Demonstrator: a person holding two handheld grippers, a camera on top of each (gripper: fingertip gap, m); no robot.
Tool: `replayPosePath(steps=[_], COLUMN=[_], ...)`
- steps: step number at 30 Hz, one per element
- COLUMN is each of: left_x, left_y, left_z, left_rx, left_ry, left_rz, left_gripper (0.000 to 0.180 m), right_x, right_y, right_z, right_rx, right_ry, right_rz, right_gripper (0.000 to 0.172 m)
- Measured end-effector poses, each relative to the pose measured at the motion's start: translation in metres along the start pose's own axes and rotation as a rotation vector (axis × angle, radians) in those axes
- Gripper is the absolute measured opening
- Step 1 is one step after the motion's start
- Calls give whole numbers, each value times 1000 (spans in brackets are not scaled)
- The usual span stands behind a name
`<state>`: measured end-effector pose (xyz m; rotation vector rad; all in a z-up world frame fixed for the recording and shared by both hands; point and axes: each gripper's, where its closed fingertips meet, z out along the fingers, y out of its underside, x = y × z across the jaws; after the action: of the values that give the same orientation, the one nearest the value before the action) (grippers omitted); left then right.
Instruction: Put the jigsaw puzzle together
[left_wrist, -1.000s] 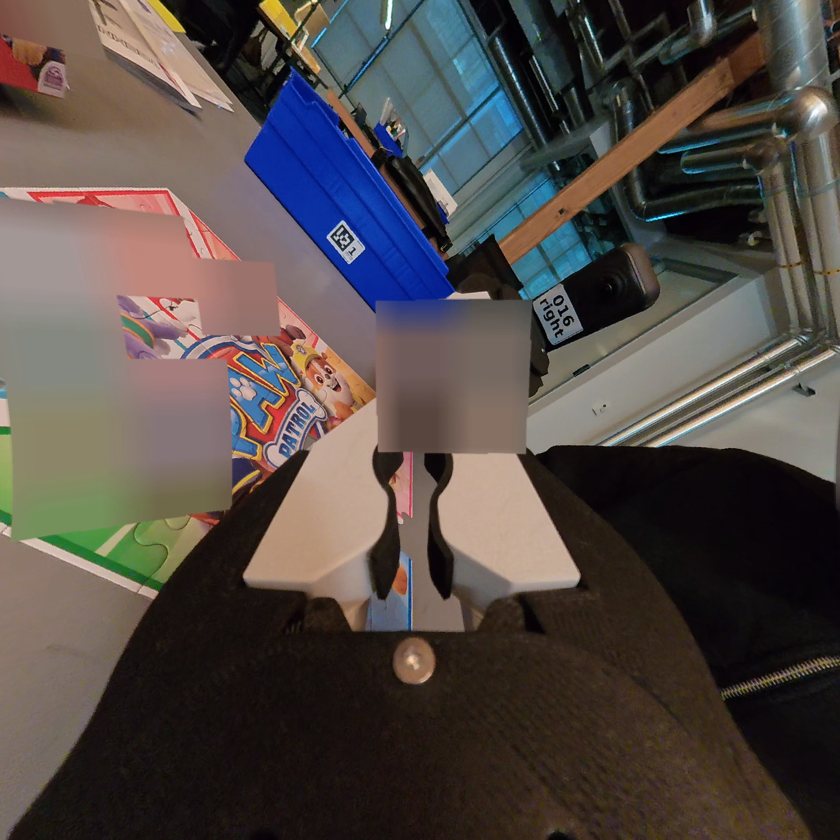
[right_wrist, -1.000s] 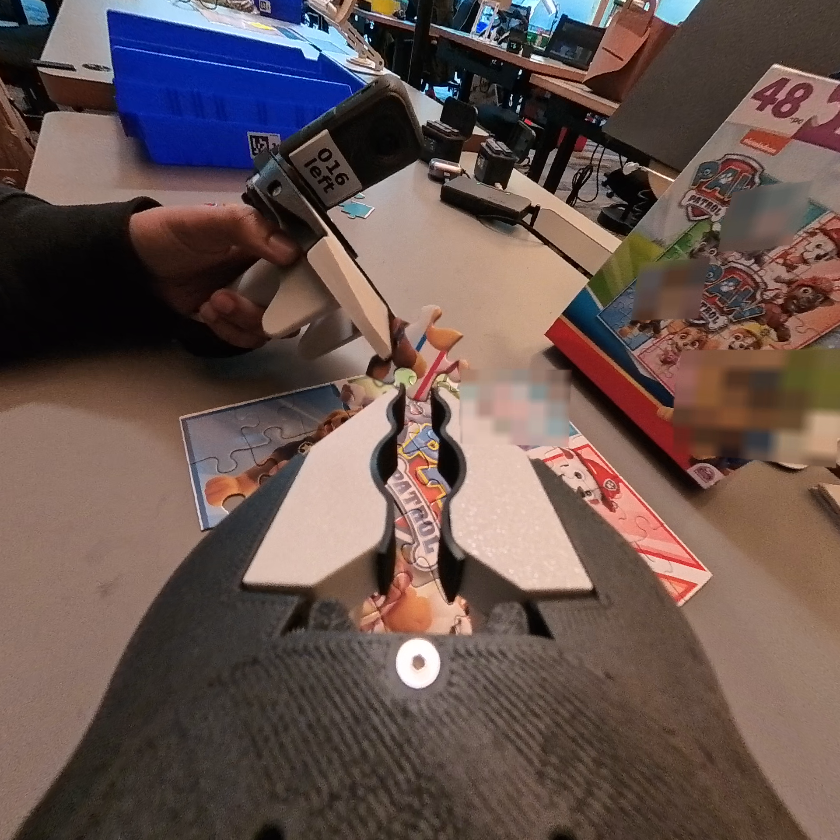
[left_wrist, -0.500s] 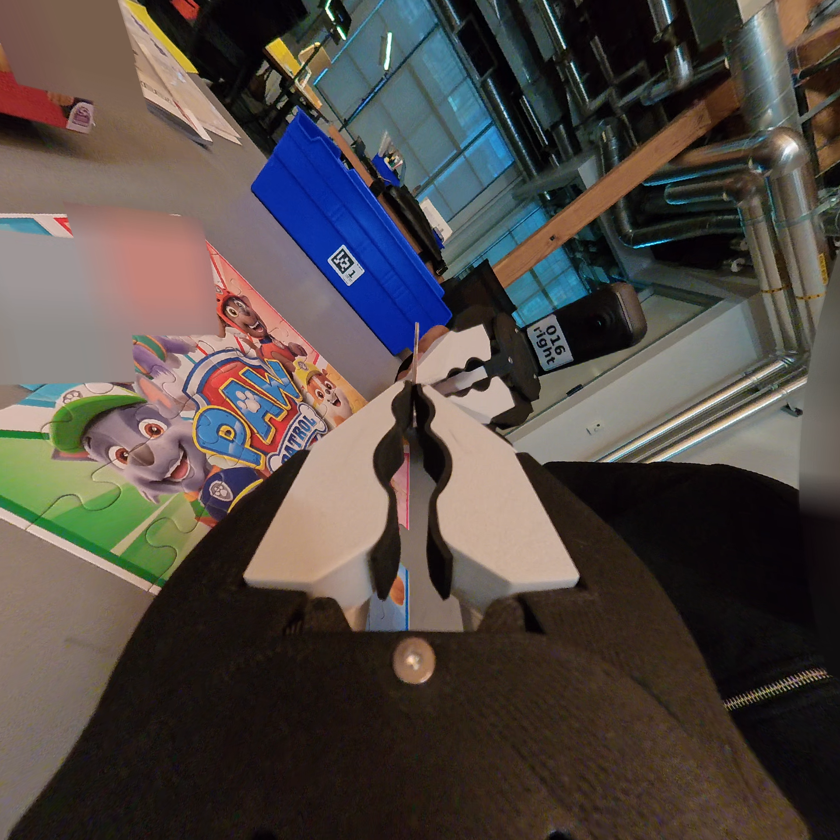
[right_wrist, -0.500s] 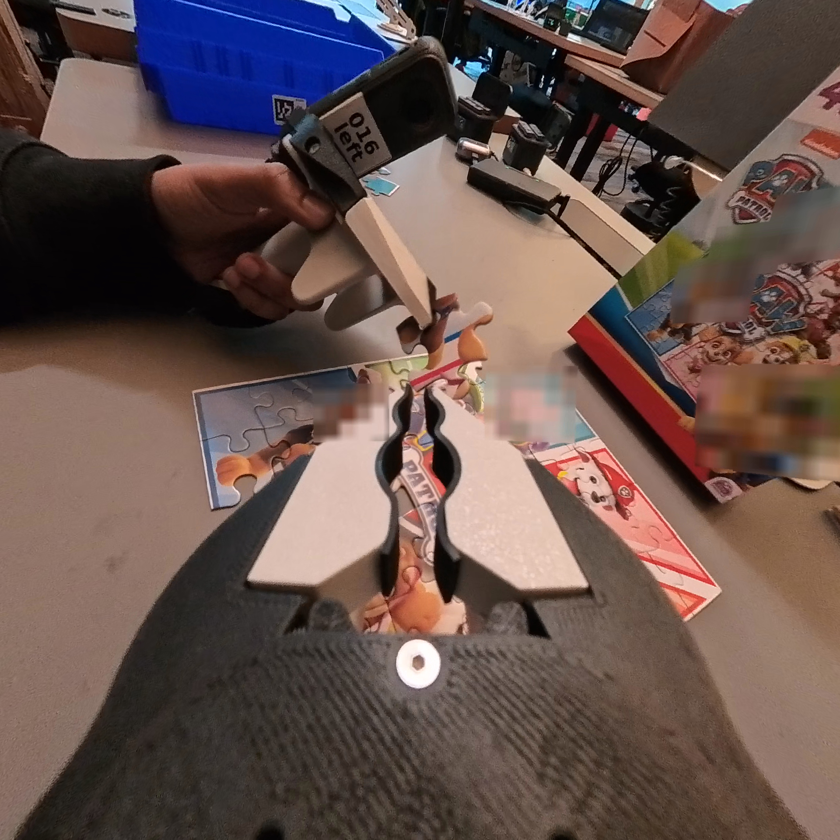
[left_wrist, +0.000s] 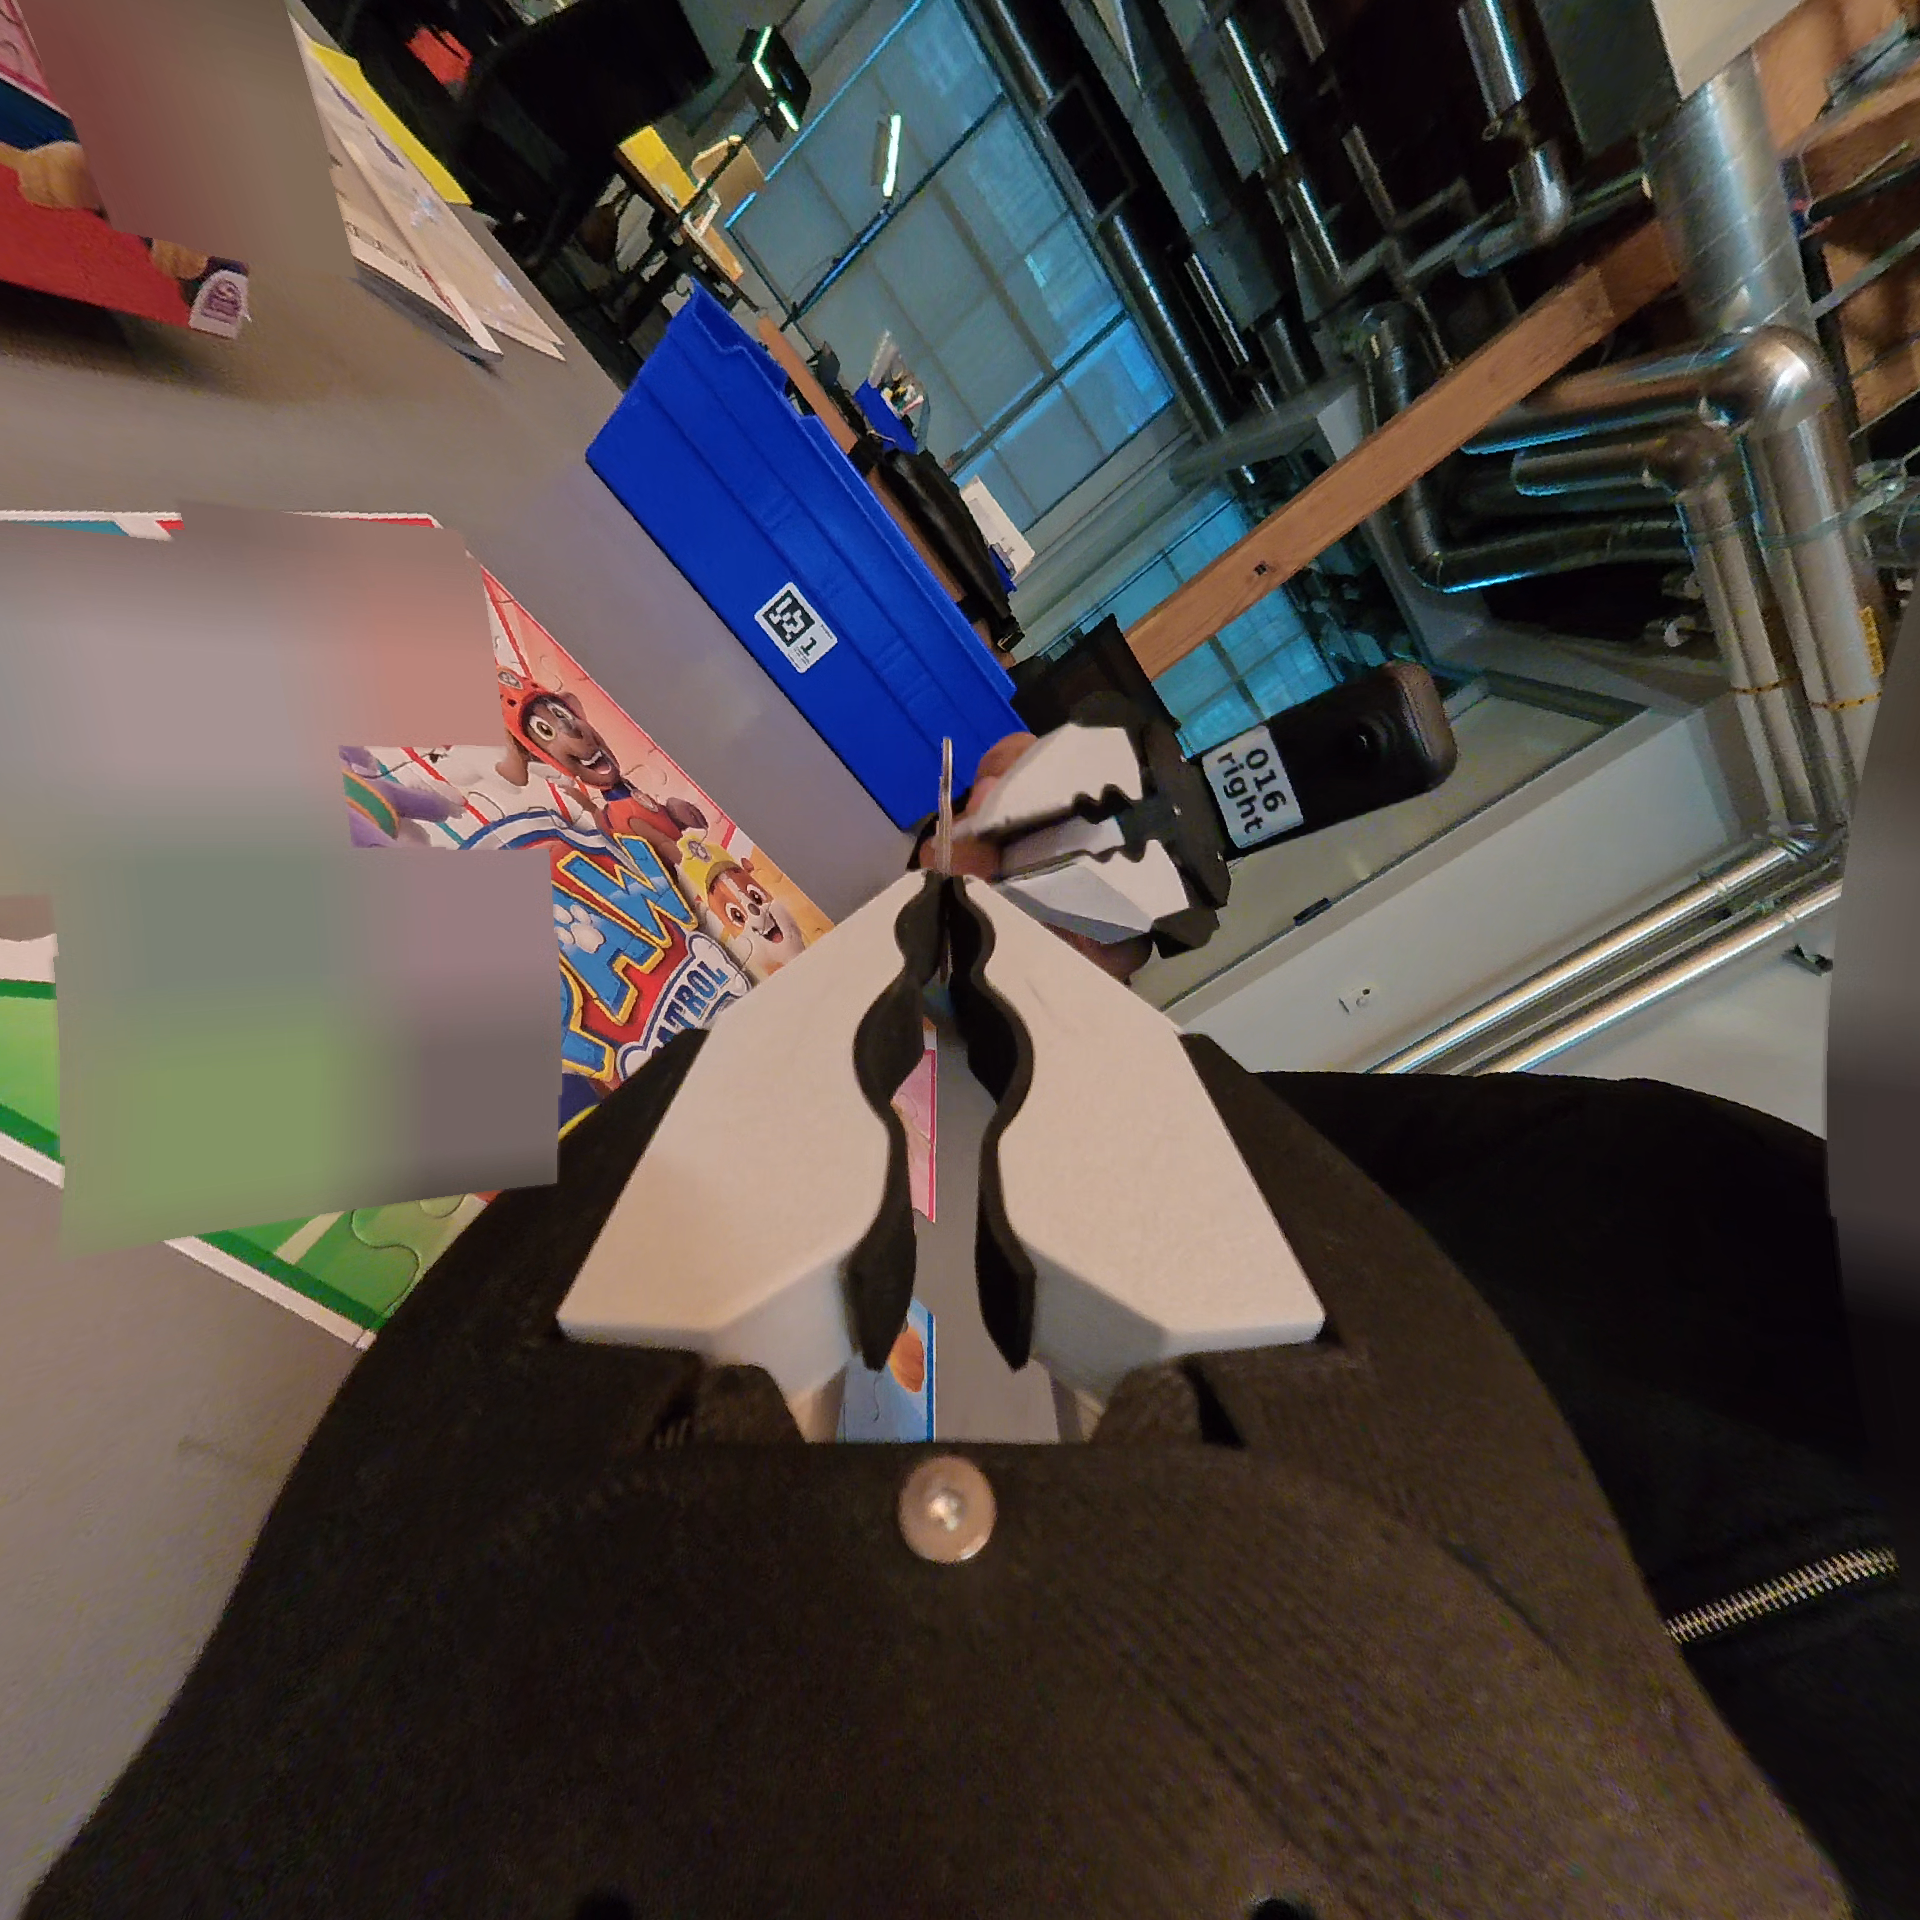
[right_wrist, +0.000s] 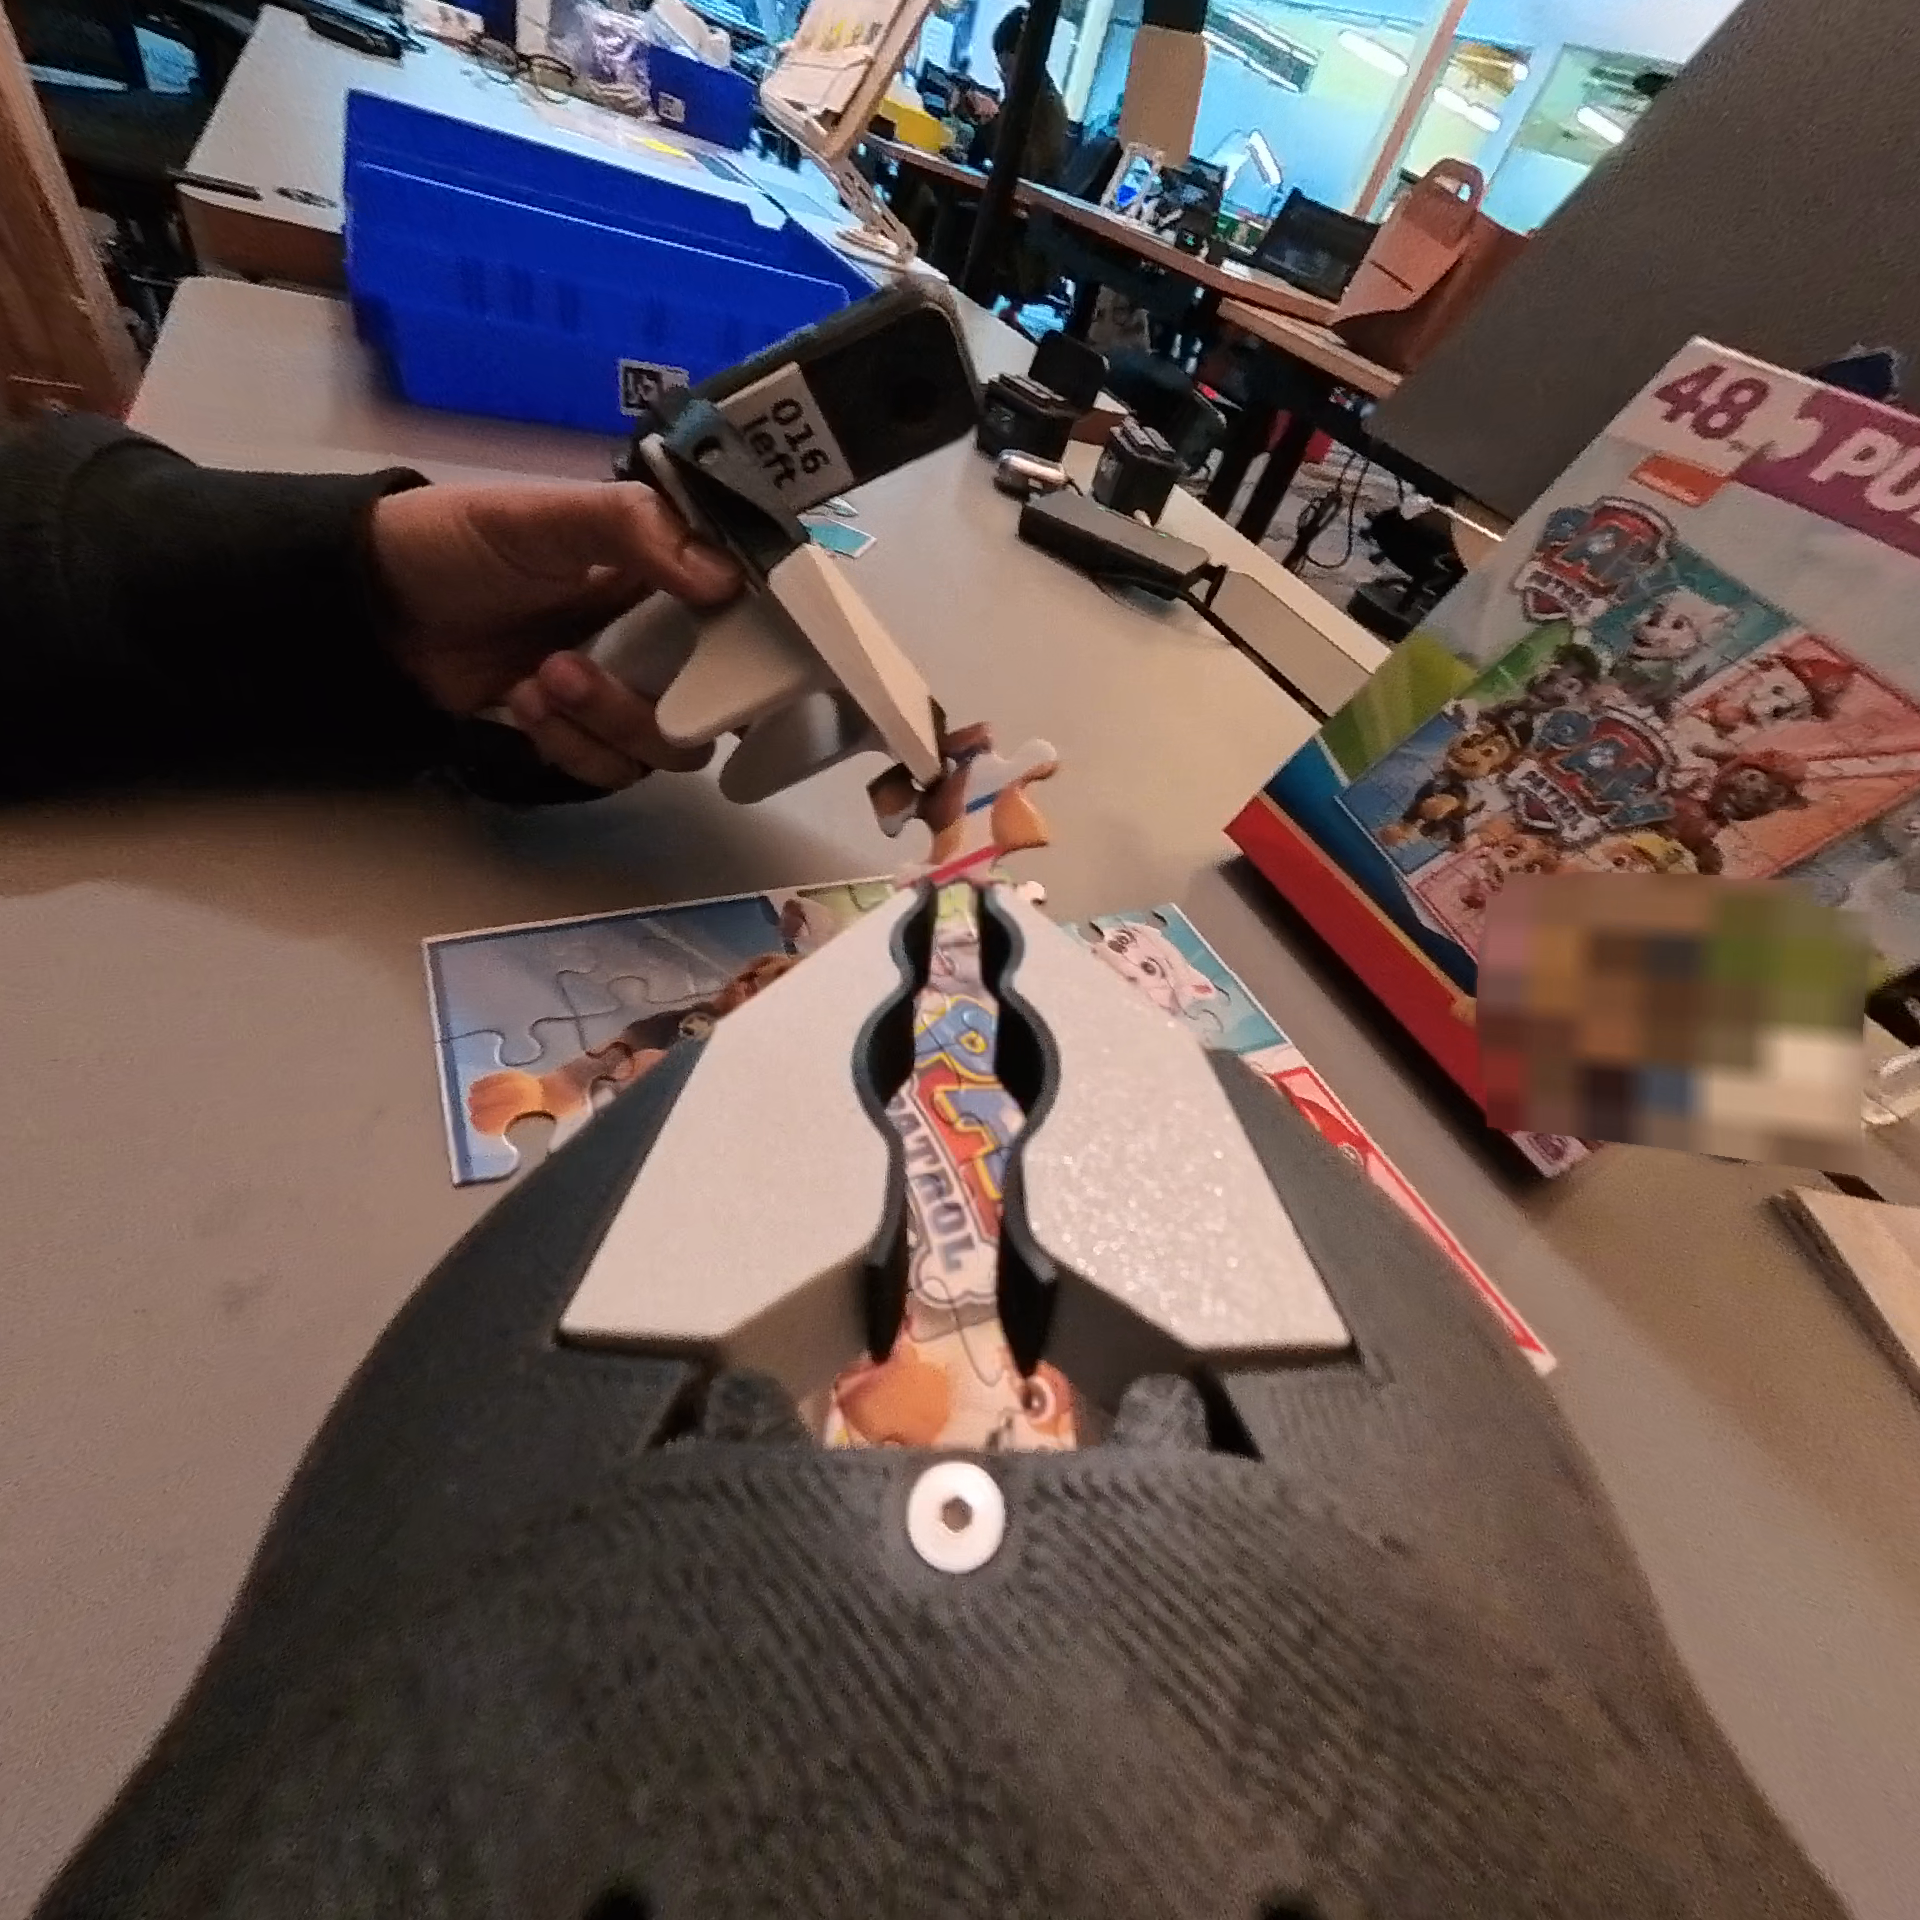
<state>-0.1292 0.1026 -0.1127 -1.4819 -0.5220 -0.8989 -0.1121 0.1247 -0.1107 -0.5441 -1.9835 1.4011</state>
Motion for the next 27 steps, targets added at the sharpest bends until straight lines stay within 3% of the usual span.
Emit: replayPosePath(steps=[1,10,17,27], left_x=[0,3,1,1], left_y=[1,11,13,12], left_z=[0,6,6,5], left_rx=[-5,-62,-74,-65], left_ry=[2,25,29,23], left_rz=[0,-15,-37,-34], left_gripper=[0,0,0,0], right_x=[2,-4,-11,-16], right_y=[2,12,17,17], right_z=[0,7,8,9], right_rx=[-8,-59,-87,-88], right_ry=[6,-1,-35,-64], right_rz=[5,-65,-95,-82], right_gripper=[11,26,9,8])
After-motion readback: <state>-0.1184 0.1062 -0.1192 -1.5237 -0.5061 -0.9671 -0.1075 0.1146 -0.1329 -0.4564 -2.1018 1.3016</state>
